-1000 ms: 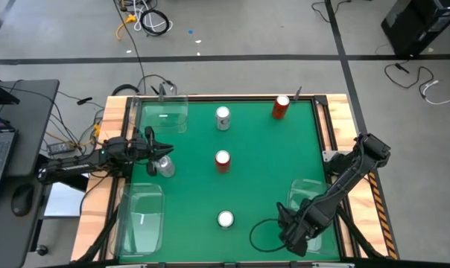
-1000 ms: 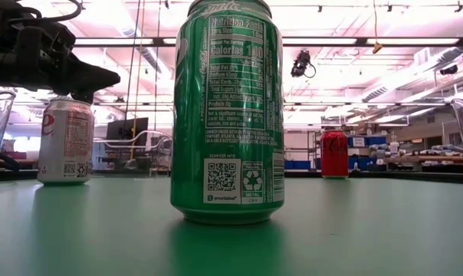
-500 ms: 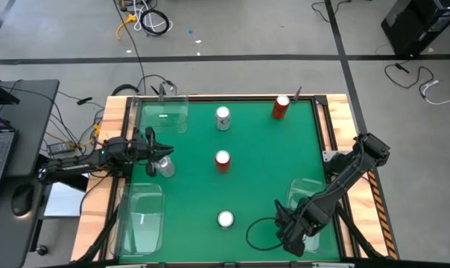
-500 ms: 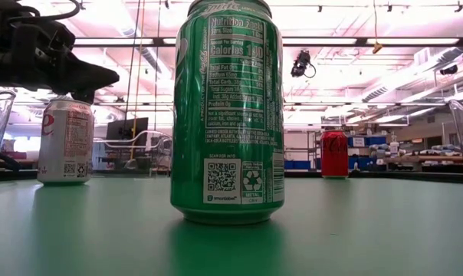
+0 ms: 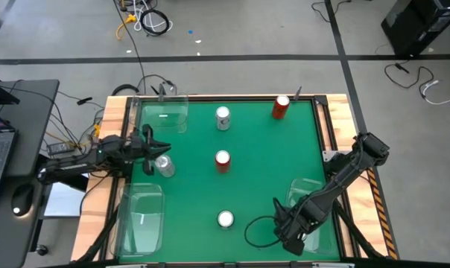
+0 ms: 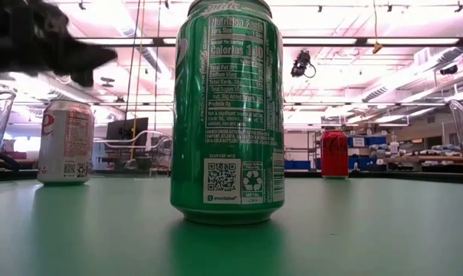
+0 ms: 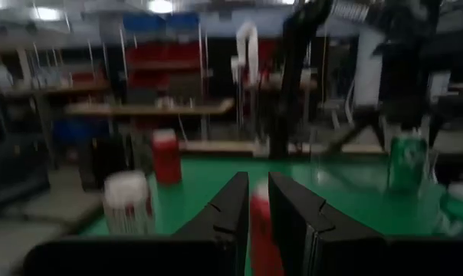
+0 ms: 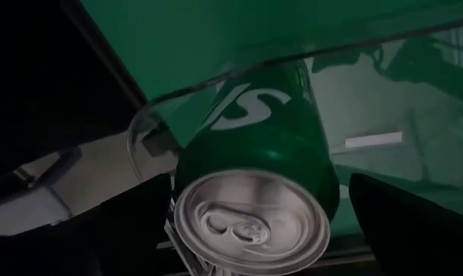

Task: Sort soda cans
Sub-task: Put the right green soda can into the bottom right transparent bin, then put the left red-silver soda can into the top transparent bin

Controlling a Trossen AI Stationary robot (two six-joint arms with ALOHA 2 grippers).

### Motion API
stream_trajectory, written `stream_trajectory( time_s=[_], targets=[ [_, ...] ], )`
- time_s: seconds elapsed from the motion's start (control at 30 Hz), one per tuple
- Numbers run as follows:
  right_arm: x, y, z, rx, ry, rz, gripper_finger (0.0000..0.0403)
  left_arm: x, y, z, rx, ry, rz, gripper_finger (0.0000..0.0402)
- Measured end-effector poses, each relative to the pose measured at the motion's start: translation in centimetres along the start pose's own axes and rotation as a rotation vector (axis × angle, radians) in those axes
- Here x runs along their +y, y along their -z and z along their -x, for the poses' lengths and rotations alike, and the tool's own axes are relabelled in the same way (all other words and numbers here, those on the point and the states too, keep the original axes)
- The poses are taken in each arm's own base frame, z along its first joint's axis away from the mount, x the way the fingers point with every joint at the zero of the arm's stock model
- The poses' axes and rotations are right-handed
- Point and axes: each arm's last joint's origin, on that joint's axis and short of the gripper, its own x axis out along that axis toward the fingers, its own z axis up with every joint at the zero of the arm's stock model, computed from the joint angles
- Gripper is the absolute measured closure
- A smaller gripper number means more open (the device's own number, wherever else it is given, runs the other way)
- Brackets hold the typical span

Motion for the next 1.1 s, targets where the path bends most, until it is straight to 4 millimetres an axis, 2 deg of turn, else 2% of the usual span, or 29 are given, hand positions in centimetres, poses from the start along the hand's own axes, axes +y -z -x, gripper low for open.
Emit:
stream_trajectory(
  time_s=[0.17, 0.37, 0.47, 0.63, 0.73, 0.87, 1.0, 1.1],
  targets=[
    [-0.4, -0.1, 1.0, -0.016, -0.029, 0.002, 0.0026, 0.0, -1.9, 0.3, -0.051, 0.014, -0.065, 0.0341],
    [-1.1, 0.0, 3.1, -0.073, -0.08, -0.007, 0.0031, -0.3, -2.7, 0.4, -0.119, 0.092, -0.094, 0.0341],
    [-1.7, 0.1, 4.4, -0.148, -0.097, 0.006, 0.0031, -0.3, -2.9, 0.4, -0.144, 0.11, -0.079, 0.0341],
    [-3.6, -0.7, 7.0, -0.387, -0.061, 0.035, 0.0031, -0.3, -2.5, -0.1, -0.097, 0.103, -0.04, 0.0349],
    [-4.8, -2.0, 8.4, -0.545, 0.007, 0.051, 0.0031, -0.2, -2.3, -0.7, -0.026, 0.083, -0.033, 0.0361],
    [-5.9, -4.2, 9.6, -0.71, 0.131, 0.16, 0.0031, -0.1, -3.3, -1.5, 0.087, 0.08, -0.027, 0.038],
    [-6.9, -7.8, 10.0, -0.764, 0.208, 0.268, 0.0036, -0.1, -4.8, -2.4, 0.206, 0.082, -0.021, 0.0395],
    [-8.4, -10.9, 9.9, -0.758, 0.285, 0.298, 0.0065, 0.0, -6.0, -3.2, 0.251, 0.063, -0.036, 0.0398]
  ],
)
